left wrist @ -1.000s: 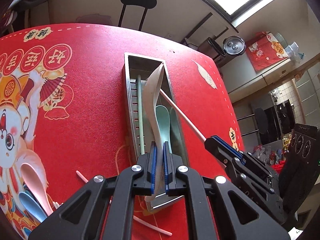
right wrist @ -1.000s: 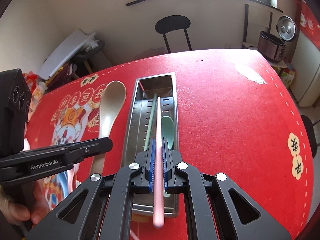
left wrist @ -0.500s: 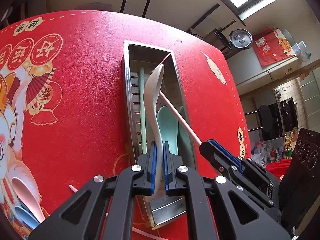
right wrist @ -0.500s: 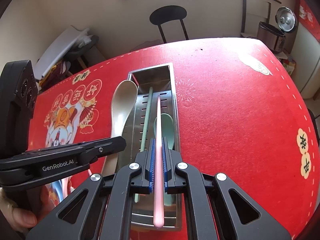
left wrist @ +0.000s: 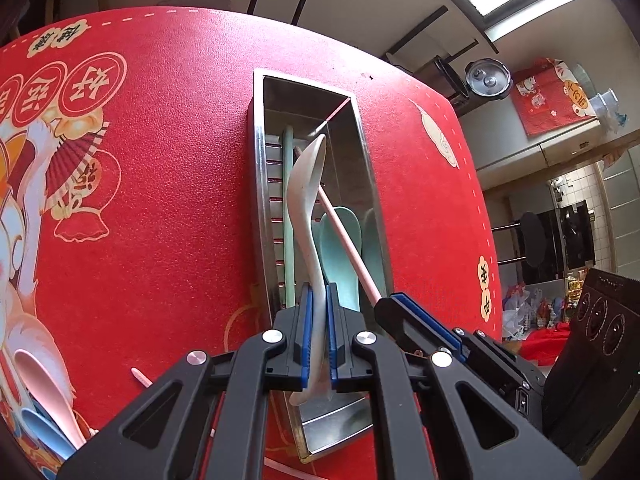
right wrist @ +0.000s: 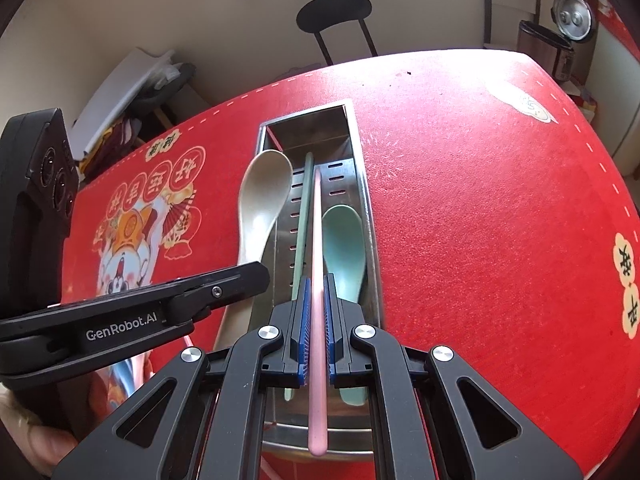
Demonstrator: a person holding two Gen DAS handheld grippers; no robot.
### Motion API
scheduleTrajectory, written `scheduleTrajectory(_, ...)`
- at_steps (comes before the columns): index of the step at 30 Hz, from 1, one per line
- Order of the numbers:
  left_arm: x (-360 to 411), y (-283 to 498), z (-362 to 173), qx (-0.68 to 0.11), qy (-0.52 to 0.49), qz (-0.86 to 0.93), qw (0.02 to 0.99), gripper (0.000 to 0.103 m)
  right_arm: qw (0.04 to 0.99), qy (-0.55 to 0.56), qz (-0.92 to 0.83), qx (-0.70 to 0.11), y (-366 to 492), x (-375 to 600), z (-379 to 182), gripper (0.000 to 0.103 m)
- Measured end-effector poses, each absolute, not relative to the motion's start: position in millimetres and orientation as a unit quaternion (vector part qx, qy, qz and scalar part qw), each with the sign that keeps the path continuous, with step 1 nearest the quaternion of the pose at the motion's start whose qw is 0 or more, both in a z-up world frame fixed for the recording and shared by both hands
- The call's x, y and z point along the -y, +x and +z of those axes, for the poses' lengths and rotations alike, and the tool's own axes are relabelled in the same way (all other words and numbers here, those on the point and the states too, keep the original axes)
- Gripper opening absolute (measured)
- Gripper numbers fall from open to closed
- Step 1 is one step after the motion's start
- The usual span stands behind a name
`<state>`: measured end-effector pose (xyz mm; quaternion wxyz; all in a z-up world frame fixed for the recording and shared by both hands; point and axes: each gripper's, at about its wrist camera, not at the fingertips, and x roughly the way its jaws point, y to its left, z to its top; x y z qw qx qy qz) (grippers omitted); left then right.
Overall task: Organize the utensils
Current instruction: 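Lower the pink chopstick and white spoon into the caddy and open both tools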
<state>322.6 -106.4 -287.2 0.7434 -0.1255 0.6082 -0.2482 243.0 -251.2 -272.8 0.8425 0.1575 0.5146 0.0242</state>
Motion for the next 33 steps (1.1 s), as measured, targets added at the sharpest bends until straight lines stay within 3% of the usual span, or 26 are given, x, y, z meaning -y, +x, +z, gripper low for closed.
scheduleTrajectory(13,94,323,-268,-0.588,-0.124,-0.236,0.764,0.007,0.829,0.173,0.047,-0.530,244,246,-276,0.008)
scheduleTrajectory(16,84,319,-255,-0.574,-0.116,-0.232,0.777,0.013,0.831,0.166,0.046,-0.529,239,245,-270,0.008)
scheduleTrajectory(18,74,315,-245,-0.562,-0.108,-0.227,0.788,0.025,0.833,0.167,0.044,-0.526,234,245,-265,0.008)
scheduleTrajectory(25,23,292,-217,-0.523,-0.077,-0.200,0.825,0.050,0.839,0.154,0.051,-0.520,206,239,-253,0.009)
scheduleTrajectory(27,4,281,-213,-0.516,-0.068,-0.191,0.832,0.073,0.841,0.149,0.064,-0.517,196,234,-250,0.009)
scheduleTrajectory(28,-5,276,-212,-0.514,-0.065,-0.187,0.835,0.080,0.843,0.143,0.068,-0.515,192,230,-248,0.011)
scheduleTrajectory(30,-25,264,-210,-0.510,-0.064,-0.177,0.839,0.094,0.847,0.130,0.081,-0.510,182,222,-243,0.028)
scheduleTrajectory(31,-34,259,-210,-0.510,-0.062,-0.171,0.841,0.095,0.850,0.125,0.087,-0.505,176,218,-240,0.056)
scheduleTrajectory(32,-43,252,-211,-0.511,-0.060,-0.163,0.842,0.097,0.854,0.122,0.095,-0.497,170,214,-237,0.069)
scheduleTrajectory(33,-51,244,-212,-0.511,-0.059,-0.157,0.843,0.097,0.857,0.118,0.105,-0.490,164,210,-235,0.069)
